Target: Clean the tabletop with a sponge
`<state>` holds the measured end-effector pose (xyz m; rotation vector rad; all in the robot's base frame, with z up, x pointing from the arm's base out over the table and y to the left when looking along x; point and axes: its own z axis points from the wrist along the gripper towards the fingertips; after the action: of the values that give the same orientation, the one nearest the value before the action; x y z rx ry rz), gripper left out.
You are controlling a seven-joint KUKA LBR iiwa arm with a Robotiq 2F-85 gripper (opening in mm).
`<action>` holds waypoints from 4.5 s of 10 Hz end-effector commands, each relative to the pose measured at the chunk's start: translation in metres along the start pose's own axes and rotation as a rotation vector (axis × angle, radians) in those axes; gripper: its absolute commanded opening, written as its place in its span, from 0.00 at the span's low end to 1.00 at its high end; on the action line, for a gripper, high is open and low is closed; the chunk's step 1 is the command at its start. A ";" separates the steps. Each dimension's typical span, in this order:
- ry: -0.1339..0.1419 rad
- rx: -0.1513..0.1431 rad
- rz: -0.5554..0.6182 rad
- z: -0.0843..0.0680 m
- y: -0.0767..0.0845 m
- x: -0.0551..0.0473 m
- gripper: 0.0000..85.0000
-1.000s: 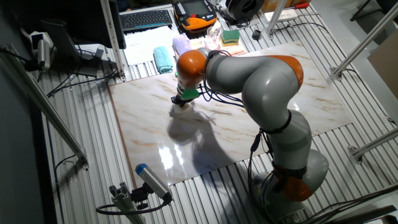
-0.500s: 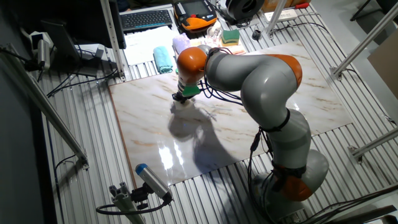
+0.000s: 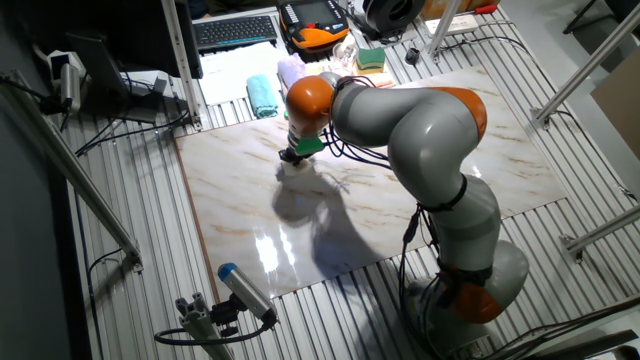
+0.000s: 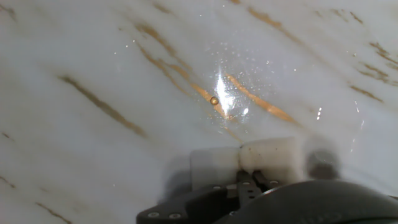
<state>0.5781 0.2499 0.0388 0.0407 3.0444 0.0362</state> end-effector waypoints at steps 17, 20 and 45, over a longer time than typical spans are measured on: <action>-0.020 -0.013 -0.075 -0.002 -0.065 -0.017 0.00; -0.023 -0.016 -0.084 0.000 -0.074 -0.016 0.00; -0.078 0.056 -0.146 0.001 -0.103 -0.026 0.00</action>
<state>0.6021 0.1465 0.0381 -0.1711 2.9606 -0.0599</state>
